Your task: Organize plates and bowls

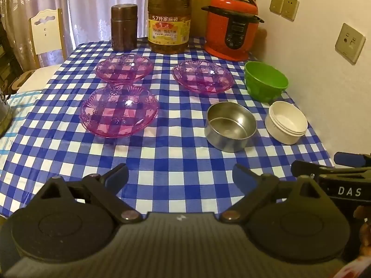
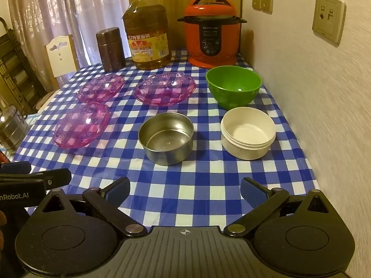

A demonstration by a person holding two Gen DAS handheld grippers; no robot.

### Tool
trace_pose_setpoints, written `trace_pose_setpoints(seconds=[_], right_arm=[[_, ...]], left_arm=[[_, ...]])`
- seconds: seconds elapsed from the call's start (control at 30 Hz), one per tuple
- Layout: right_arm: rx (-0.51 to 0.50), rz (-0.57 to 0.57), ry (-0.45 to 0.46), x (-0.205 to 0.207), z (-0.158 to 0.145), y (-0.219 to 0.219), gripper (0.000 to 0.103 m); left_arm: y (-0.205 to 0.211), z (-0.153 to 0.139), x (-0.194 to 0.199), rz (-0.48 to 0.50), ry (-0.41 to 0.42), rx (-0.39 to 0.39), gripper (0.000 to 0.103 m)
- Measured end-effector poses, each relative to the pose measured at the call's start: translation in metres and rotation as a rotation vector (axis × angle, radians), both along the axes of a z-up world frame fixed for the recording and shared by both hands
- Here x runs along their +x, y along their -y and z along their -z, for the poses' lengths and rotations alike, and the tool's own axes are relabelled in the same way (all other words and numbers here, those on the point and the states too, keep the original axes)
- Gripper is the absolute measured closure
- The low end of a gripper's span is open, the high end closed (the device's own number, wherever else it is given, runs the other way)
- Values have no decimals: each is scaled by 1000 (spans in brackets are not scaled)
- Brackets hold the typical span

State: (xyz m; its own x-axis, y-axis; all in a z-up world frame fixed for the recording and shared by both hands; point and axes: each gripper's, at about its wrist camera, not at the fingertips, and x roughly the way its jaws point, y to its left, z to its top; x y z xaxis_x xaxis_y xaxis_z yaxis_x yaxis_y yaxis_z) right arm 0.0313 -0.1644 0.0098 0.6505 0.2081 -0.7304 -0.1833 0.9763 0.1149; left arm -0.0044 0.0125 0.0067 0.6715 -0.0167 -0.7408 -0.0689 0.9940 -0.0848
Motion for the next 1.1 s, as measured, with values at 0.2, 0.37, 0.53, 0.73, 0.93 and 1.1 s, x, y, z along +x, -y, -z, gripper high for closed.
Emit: trace_pose_setpoints(seconds=[0.2,0.37,0.53,0.73,0.93,1.1], right_arm=[[0,4,3,0,-1,1,2],[0,6,5,-1,-3,3,2],[1,7,6,1,-3,3,2],[0,8,9,3,-3,2,2],[3,9,10,3,-4,3,2],[4,11,10,3,-4,3,2]], left_arm=[[2,3,-3,4,0,2,9],[3,3,-2,2,-2,1,9],[5,2,-1,2,-1,2,9],[5,2,-1,1,-3,1,9],[7,1,0,-1,-4,4,9],[7,1,1,-2,-4,0,9]])
